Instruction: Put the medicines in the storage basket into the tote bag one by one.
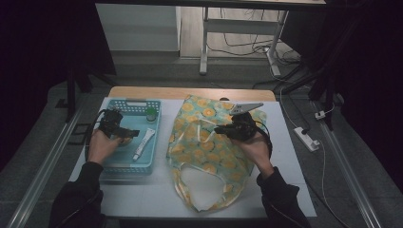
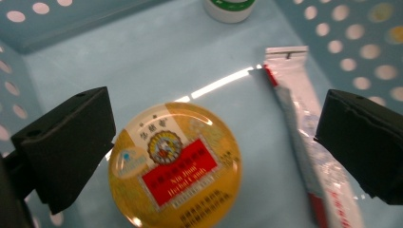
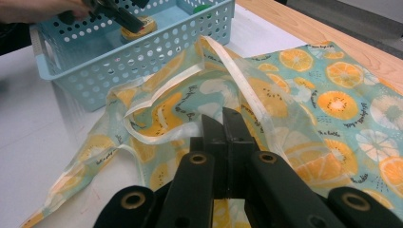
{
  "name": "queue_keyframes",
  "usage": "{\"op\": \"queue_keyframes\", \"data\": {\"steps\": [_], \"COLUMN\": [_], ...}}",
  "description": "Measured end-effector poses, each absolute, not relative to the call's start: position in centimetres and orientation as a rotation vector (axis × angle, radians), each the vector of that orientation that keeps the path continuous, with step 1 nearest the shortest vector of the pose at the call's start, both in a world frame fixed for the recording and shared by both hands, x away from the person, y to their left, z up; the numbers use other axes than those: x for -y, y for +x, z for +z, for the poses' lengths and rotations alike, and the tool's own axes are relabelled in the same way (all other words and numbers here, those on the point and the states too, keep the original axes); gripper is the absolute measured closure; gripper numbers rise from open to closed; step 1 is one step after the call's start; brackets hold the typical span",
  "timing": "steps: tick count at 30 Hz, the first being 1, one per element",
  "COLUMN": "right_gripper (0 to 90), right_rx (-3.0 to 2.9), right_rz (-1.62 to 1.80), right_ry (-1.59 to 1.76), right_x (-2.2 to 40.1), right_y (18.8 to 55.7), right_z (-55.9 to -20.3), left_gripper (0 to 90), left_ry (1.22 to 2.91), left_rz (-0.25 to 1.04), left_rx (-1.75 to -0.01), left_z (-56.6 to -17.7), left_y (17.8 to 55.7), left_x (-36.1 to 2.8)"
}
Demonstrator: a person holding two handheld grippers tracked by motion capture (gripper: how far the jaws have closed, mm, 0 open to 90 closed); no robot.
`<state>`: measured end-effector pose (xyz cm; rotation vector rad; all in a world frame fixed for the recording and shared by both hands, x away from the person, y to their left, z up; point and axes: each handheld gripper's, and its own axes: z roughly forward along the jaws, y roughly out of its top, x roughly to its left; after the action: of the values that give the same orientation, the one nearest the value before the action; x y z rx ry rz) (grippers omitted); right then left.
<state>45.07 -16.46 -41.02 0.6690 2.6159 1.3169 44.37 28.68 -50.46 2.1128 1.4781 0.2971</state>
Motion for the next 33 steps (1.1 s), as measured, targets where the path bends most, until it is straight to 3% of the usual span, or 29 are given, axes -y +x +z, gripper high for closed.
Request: {"op": "queue_keyframes", "data": {"steps": [20,25,33], "right_gripper": [90.0,90.0,90.0], "right_rx": [-2.623,-2.622,-2.623], "right_rz": [1.318,1.318,1.315], "right_ry": [0.655,0.656,0.655], "right_x": [16.5,16.5,16.4], "right_y": [45.0,45.0,45.0], "right_z": [-41.0,-41.0,-41.0], "left_gripper": [0.7,4.7,18.6], "left_ry": [2.270,2.264,2.306], "left_rz": [0.242,0.192,0.123], "left_rx": [-1.583,-1.630,-1.672], "left_z": [-52.1,-51.9,-51.8], "left_y": [45.8,45.7,45.2], "left_x": [-27.8,-27.7,-27.7]}}
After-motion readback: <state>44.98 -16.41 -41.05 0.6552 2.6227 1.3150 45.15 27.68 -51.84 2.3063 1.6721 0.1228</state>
